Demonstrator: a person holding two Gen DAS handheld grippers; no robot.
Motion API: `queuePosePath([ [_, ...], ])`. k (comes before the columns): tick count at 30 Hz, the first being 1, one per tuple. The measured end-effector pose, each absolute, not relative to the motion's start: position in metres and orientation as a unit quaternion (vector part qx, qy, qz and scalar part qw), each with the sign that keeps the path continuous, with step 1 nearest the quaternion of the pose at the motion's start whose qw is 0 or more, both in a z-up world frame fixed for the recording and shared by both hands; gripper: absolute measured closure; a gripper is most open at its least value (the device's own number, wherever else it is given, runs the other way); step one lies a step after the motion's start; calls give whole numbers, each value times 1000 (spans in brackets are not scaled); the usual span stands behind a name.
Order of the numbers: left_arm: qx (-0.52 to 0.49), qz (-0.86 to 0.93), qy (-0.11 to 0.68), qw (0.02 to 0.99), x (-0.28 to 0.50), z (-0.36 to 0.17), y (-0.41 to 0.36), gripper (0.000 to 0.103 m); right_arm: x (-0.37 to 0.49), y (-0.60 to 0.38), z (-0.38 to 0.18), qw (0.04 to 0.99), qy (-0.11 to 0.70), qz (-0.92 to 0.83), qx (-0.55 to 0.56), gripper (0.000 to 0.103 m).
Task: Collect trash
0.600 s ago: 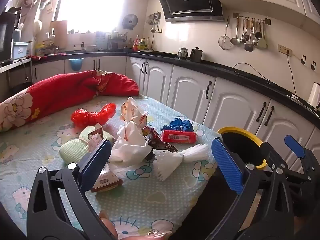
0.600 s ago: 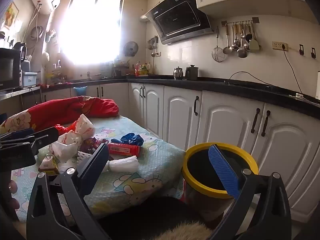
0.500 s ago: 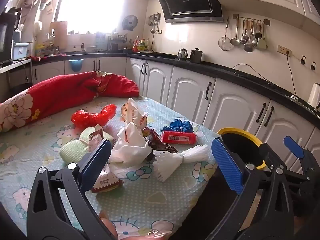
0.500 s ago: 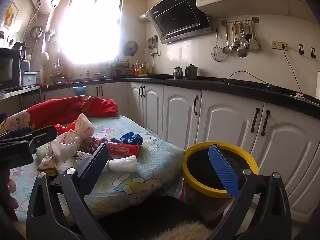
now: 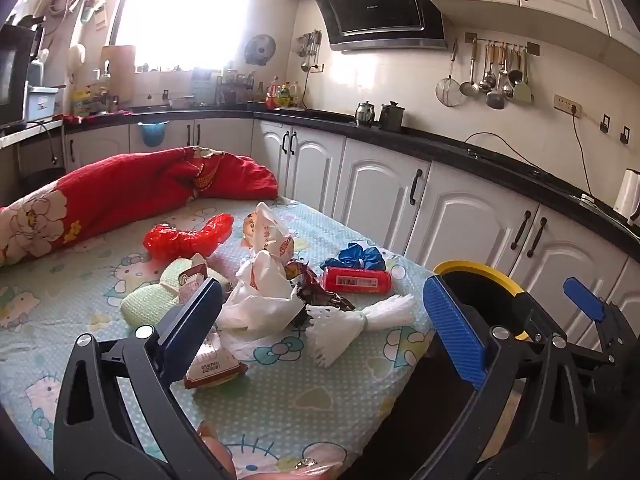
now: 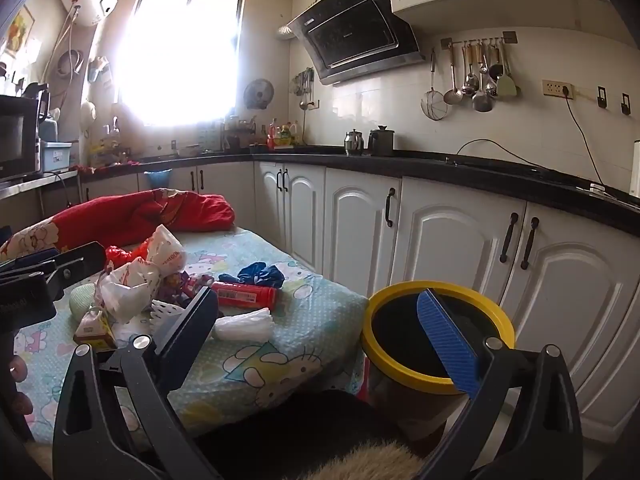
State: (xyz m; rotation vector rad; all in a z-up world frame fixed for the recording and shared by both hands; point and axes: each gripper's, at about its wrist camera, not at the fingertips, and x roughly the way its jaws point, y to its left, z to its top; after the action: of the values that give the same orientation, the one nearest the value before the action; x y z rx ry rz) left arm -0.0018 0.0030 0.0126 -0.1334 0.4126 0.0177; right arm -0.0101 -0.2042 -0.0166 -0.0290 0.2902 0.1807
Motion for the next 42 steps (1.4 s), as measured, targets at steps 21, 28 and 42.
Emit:
queuePosePath([
  [21, -66, 10, 200, 978, -4, 10, 3, 11, -8, -203, -22, 985, 150, 89, -16, 6],
  [28, -69, 11, 200, 977, -4, 9, 5, 11, -8, -201, -23, 984, 153, 89, -17, 6],
  [42, -82, 15, 208, 975, 0, 3, 12, 11, -3, -196, -23, 979, 172, 107, -24, 6],
])
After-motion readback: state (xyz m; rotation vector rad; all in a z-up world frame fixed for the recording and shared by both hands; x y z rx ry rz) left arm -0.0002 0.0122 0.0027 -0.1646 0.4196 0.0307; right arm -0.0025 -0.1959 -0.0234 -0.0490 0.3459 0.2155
